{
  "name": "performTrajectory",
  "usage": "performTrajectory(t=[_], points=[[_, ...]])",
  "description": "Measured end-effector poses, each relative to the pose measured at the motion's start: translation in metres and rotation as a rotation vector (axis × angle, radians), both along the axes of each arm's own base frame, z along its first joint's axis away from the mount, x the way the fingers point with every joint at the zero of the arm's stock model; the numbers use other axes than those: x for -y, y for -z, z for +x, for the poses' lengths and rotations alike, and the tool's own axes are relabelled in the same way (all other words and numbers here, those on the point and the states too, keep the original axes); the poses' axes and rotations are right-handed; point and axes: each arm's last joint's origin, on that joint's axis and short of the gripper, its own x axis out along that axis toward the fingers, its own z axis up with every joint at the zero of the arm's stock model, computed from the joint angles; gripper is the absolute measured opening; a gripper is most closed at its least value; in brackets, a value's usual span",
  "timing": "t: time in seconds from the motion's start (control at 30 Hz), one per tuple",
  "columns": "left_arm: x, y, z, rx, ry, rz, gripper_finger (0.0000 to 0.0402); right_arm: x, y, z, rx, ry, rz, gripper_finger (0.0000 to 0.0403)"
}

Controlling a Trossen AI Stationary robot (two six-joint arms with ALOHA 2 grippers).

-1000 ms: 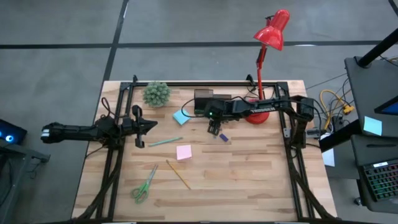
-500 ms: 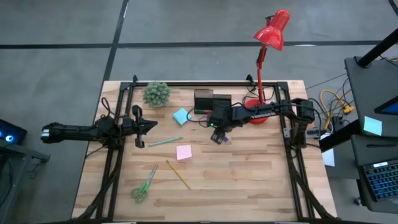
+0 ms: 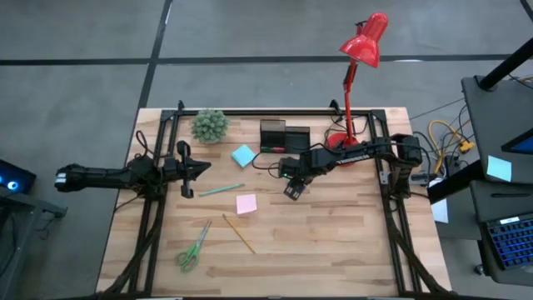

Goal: Pick and place office supplies into organizer
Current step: Put the dark blue eraser into the desk organizer

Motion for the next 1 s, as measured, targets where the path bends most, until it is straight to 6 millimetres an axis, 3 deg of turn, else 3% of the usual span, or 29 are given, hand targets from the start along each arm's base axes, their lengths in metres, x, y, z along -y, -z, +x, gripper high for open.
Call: performTrajectory(t=[0.4, 1.0], points=[[0.0, 0.0, 0.0, 0.0, 0.0, 0.0, 0.0, -0.002, 0.011, -0.007, -0.026, 0.089, 0.013, 0.019], [0.0, 0.0, 0.0, 0.0, 0.0, 0.0, 0.0, -0.011, 0.025, -0.013, -0.009, 0.067, 0.011, 0.019]])
